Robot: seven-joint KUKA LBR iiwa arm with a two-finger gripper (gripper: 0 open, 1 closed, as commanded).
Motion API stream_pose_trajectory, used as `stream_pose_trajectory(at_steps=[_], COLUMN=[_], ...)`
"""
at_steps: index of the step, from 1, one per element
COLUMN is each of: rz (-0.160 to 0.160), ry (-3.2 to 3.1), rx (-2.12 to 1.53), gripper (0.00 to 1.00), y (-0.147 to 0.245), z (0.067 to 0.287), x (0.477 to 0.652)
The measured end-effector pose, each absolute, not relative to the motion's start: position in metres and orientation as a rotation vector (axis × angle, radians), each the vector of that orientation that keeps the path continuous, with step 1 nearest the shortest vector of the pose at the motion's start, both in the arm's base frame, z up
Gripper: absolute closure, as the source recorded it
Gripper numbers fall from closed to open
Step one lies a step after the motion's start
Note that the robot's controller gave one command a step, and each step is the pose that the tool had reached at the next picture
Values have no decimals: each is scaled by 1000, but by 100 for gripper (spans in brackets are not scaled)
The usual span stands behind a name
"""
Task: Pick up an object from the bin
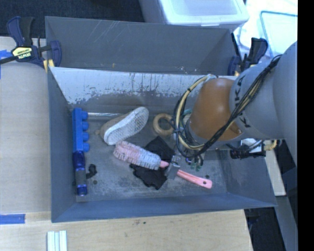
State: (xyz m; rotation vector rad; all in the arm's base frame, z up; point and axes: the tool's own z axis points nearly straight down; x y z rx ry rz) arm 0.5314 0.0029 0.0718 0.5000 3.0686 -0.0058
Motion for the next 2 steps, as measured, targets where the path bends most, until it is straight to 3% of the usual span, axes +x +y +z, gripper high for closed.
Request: stream_pose_trajectory(at_steps=[1, 2], rz=[-14, -9], ry=[3110, 3097], rx=[-37, 280], gripper=[0, 0], y=[-4, 12], z=[80, 76], x=[528, 529])
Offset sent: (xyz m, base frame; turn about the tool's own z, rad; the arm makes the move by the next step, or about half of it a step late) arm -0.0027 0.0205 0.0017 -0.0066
